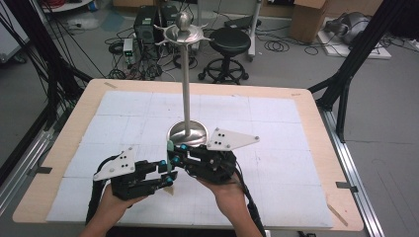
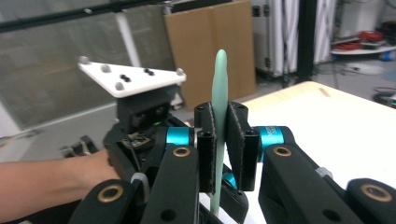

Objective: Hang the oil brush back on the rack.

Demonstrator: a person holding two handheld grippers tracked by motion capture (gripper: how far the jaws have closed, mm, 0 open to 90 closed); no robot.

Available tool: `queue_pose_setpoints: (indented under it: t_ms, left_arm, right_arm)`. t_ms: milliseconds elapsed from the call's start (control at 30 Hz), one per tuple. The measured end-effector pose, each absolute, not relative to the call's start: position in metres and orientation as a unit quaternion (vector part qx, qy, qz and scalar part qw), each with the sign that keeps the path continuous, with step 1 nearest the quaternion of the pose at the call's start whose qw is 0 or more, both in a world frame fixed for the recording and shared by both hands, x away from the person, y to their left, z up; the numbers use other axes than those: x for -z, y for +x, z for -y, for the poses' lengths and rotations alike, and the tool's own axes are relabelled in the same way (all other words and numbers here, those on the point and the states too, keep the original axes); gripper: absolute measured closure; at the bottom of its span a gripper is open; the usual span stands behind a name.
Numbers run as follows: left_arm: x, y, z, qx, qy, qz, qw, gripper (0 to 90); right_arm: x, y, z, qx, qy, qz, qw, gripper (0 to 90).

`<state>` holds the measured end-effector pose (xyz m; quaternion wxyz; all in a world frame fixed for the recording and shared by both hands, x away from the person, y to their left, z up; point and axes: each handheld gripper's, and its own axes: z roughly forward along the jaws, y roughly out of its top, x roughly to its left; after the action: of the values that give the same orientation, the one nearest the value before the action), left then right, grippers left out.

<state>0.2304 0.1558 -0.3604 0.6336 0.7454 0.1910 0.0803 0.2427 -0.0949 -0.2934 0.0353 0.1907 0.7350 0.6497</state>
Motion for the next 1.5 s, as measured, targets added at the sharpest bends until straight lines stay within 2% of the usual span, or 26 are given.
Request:
queue_pose_setpoints:
  t_ms: [133,200,300,533,700,733,767,867,900,933,1033,1067,1100,1133,1233,1333,1500]
  left_arm:
    - [0.36,0.23,-0.158,-0.06,0.743,-0.174,0.644,65.8]
    - [0.361,0.23,-0.157,-0.052,0.746,-0.162,0.643,70.4]
    - [0.361,0.229,-0.157,-0.054,0.75,-0.154,0.641,82.8]
    - [0.361,0.229,-0.156,-0.059,0.744,-0.172,0.643,83.6]
    - [0.361,0.229,-0.155,-0.057,0.739,-0.176,0.647,83.1]
    - [0.361,0.23,-0.155,-0.049,0.74,-0.176,0.648,80.9]
    - [0.361,0.231,-0.156,-0.048,0.74,-0.182,0.646,68.7]
    - [0.363,0.231,-0.162,-0.056,0.732,-0.184,0.653,49.6]
    - [0.363,0.232,-0.166,-0.058,0.729,-0.185,0.657,49.6]
    - [0.364,0.233,-0.17,-0.06,0.726,-0.186,0.659,42.9]
    - [0.367,0.234,-0.187,-0.067,0.715,-0.197,0.667,41.1]
    - [0.368,0.235,-0.193,-0.073,0.711,-0.202,0.669,35.3]
    - [0.369,0.235,-0.199,-0.079,0.709,-0.21,0.668,35.3]
    - [0.371,0.236,-0.205,-0.083,0.707,-0.219,0.667,30.4]
    - [0.375,0.237,-0.221,-0.099,0.701,-0.242,0.663,27.0]
    - [0.381,0.237,-0.233,-0.116,0.701,-0.264,0.652,19.8]
    - [0.39,0.237,-0.248,-0.119,0.698,-0.273,0.651,21.2]
  right_arm:
    - [0.293,0.249,0.099,-0.657,0.166,-0.736,0.009,82.8]
    - [0.293,0.251,0.099,-0.664,0.147,-0.733,-0.01,82.7]
    - [0.294,0.254,0.099,-0.673,0.127,-0.728,-0.021,82.7]
    - [0.297,0.253,0.093,-0.678,0.143,-0.721,-0.016,78.3]
    - [0.298,0.252,0.09,-0.677,0.14,-0.722,-0.007,82.6]
    - [0.297,0.252,0.09,-0.677,0.14,-0.722,-0.008,82.7]
    - [0.297,0.254,0.09,-0.675,0.142,-0.724,-0.01,82.7]
    - [0.294,0.259,0.09,-0.671,0.136,-0.729,-0.01,82.7]
    - [0.294,0.259,0.09,-0.671,0.136,-0.729,-0.01,82.7]
    - [0.292,0.264,0.091,-0.668,0.135,-0.732,-0.01,82.7]
    - [0.29,0.27,0.091,-0.666,0.139,-0.733,-0.007,82.7]
    - [0.288,0.277,0.091,-0.663,0.144,-0.735,-0.005,82.7]
    - [0.288,0.277,0.091,-0.663,0.144,-0.735,-0.005,82.7]
    - [0.285,0.285,0.091,-0.663,0.146,-0.734,-0.004,82.7]
    - [0.28,0.292,0.09,-0.662,0.15,-0.734,-0.002,82.7]
    - [0.271,0.303,0.089,-0.666,0.153,-0.73,0.0,82.7]
    - [0.25,0.315,0.082,-0.665,0.159,-0.729,0.02,82.7]
